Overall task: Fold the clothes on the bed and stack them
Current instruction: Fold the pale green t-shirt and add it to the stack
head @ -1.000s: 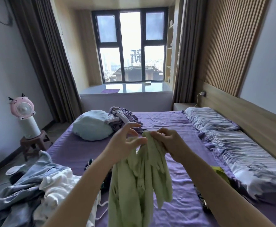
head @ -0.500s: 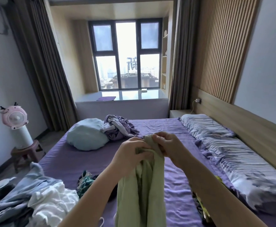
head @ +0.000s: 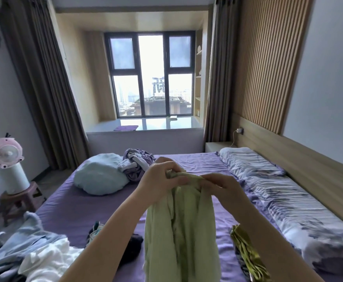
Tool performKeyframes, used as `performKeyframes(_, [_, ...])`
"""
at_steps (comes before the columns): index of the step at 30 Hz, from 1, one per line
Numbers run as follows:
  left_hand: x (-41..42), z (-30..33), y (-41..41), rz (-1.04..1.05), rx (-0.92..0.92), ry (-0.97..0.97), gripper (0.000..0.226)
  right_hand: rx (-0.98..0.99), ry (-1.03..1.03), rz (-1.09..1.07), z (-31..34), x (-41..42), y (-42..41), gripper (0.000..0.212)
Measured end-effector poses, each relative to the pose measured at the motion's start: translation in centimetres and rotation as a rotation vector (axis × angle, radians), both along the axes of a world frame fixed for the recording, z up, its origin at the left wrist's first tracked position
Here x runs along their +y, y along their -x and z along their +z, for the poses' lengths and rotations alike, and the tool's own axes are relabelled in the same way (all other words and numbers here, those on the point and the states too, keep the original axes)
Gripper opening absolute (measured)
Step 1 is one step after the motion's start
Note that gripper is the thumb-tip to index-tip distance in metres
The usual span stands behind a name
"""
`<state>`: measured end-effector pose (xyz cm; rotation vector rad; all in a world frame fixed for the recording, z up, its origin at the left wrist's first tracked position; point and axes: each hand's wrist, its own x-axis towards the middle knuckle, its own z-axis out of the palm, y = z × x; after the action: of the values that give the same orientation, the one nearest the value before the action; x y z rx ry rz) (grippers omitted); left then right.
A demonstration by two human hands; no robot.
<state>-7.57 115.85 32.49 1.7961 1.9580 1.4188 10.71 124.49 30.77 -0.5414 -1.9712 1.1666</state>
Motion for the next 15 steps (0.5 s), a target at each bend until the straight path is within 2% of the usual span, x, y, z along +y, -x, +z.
performKeyframes(3, [0.0, 0.6, 0.3, -0.035, -0.082, 0.0, 0.011, 0.086, 0.074, 0.027, 0.6, 0.4, 0.1, 0.027])
performKeyframes(5, [-0.3, 1.0, 0.6, -0.095, -0.157, -0.001, 0.01, 0.071, 0.101, 0.041, 0.8, 0.5, 0.2, 0.024])
performKeyframes(8, [-0.6, 1.6, 0.7, -0.159, -0.174, 0.042, 0.011, -0.054, -0.065, -0.057, 1.2, 0.6, 0.4, 0.022])
performKeyframes(10, [-0.7, 1.8, 0.8, -0.126, -0.135, 0.041, 0.026, -0.091, -0.175, -0.089, 1.5, 0.7, 0.7, 0.022])
performKeyframes(12, [-0.7, 2.0, 0.8, -0.107, -0.145, 0.026, 0.038, -0.088, -0.134, -0.015, 1.6, 0.4, 0.9, 0.01])
performKeyframes(14, [-0.9, 2.2, 0.8, -0.135, -0.192, 0.027, 0.036, -0.098, -0.082, 0.08, 1.4, 0.2, 1.1, 0.019])
performKeyframes(15, [-1.1, 2.3, 0.9, -0.156, -0.188, 0.038, 0.031, -0.116, -0.124, 0.069, 1.3, 0.2, 1.2, 0.02])
